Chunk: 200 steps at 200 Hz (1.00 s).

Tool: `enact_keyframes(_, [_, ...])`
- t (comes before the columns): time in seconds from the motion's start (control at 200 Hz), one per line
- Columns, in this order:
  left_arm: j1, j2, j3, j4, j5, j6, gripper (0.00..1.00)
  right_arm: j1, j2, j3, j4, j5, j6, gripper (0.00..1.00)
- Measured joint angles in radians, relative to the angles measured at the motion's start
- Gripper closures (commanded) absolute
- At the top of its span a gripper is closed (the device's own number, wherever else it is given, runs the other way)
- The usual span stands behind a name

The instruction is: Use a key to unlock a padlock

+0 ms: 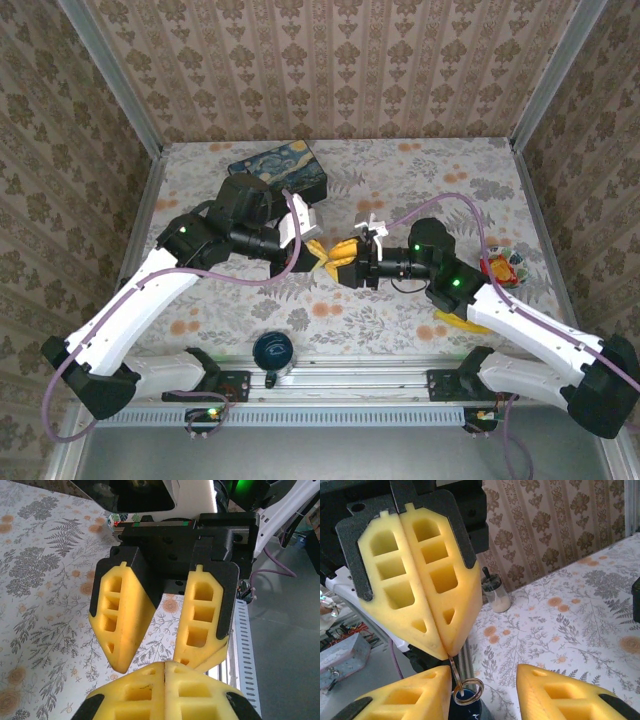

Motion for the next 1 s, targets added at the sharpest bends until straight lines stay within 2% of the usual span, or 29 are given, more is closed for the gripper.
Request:
enact_keyframes(0.425, [0.019, 0.000, -0.015, 0.025, 0.024, -0.027, 1.00, 0.019, 0.028, 0.028, 0.006, -0.026, 0.000, 0.65])
enact_keyframes(0.855, [0.040, -0.018, -0.027, 0.044, 0.040, -0.046, 1.00, 0.019, 0.028, 0.028, -0.002, -0.026, -0.007, 0.80])
enact_keyframes(1.0, [0.046, -0.023, -0.033, 0.045, 0.047, -0.050, 1.00, 0.020, 0.025, 0.028, -0.001, -0.024, -0.007, 0.91])
